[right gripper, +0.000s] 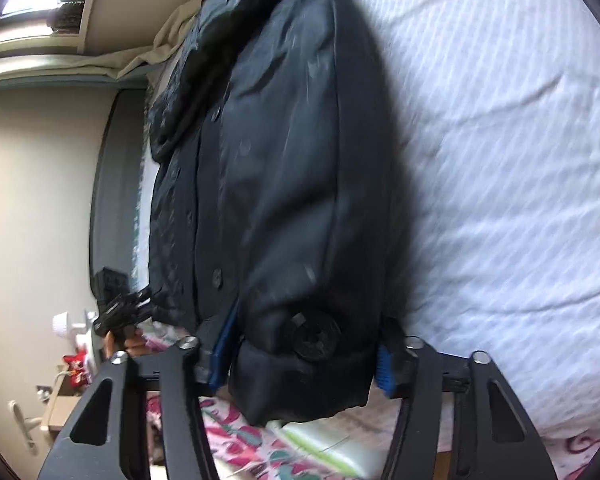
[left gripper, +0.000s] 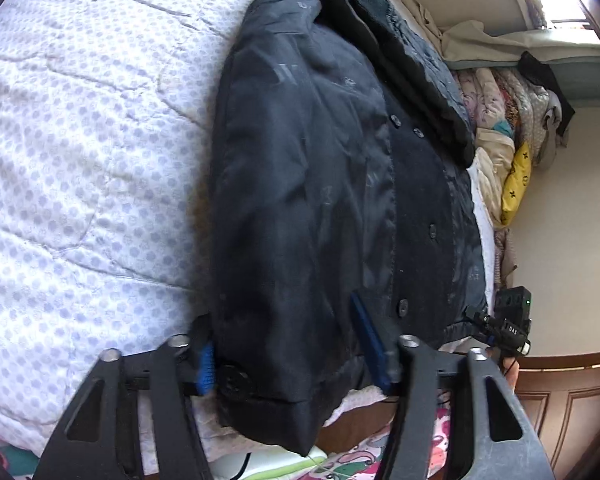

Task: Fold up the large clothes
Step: 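Grasp the jacket hem with both tools, then lift the hem with both tools, fold it toward the collar, release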

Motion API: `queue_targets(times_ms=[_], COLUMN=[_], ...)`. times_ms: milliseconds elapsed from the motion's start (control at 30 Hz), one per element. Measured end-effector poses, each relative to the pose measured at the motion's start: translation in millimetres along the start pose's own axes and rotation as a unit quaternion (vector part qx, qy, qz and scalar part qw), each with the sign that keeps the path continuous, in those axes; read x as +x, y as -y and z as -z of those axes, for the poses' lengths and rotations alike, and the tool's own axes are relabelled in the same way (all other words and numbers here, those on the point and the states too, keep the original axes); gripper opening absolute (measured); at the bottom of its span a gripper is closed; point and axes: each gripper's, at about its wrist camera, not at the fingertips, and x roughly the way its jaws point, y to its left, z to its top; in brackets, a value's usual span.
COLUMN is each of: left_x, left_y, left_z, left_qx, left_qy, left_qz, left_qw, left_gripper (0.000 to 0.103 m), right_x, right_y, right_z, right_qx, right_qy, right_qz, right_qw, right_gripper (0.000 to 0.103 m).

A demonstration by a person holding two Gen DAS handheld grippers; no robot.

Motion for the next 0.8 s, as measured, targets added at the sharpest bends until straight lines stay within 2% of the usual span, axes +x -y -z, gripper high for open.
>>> queue_targets(times_ms=[67, 100, 200, 367, 500, 800], left_x=[2.8, 4.1, 2.3, -9.1, -20.1, -57.0], left_y=[-3.7, -5.5, -2.3, 9.3, 11.2, 21.3], left_z=[-0.3, 0.5, 2.4, 7.2, 16.7, 48.6], left_qx=[-0.01, -0.016, -0.002, 0.027, 0.024, 0.032], left_qy=[-0.008, -0.013, -0.008, 0.013, 0.023, 0.04], left_qz=[0.015, 0.024, 0.019, 0.022, 0.041, 0.049], left_qw=[0.9998, 0.9995, 0.9998, 0.9993, 0.9986, 0.9975], left_gripper=[0.033, 0.029, 0.026, 0.023, 0.022, 0.021], right_x=[0.3, -0.2, -1.9, -5.0, -15.9, -47.6], right_y=[-0.8, -1.1, -5.2, -22.4, -27.4, -36.4], right_z=[-1.8, -2.8, -3.3, 1.2, 10.6, 46.7], right_qx=[-0.004, -0.004, -0.016, -0.043, -0.054, -0.065], right_qy=[0.004, 0.008, 0.017, 0.043, 0.064, 0.094], right_qz=[0.003, 0.002, 0.007, -0.005, -0.021, -0.052], right_qw=[1.0, 1.0, 1.0, 0.998, 0.996, 0.992], right_gripper=[0.031, 0.025, 0.014, 0.009, 0.007, 0.005])
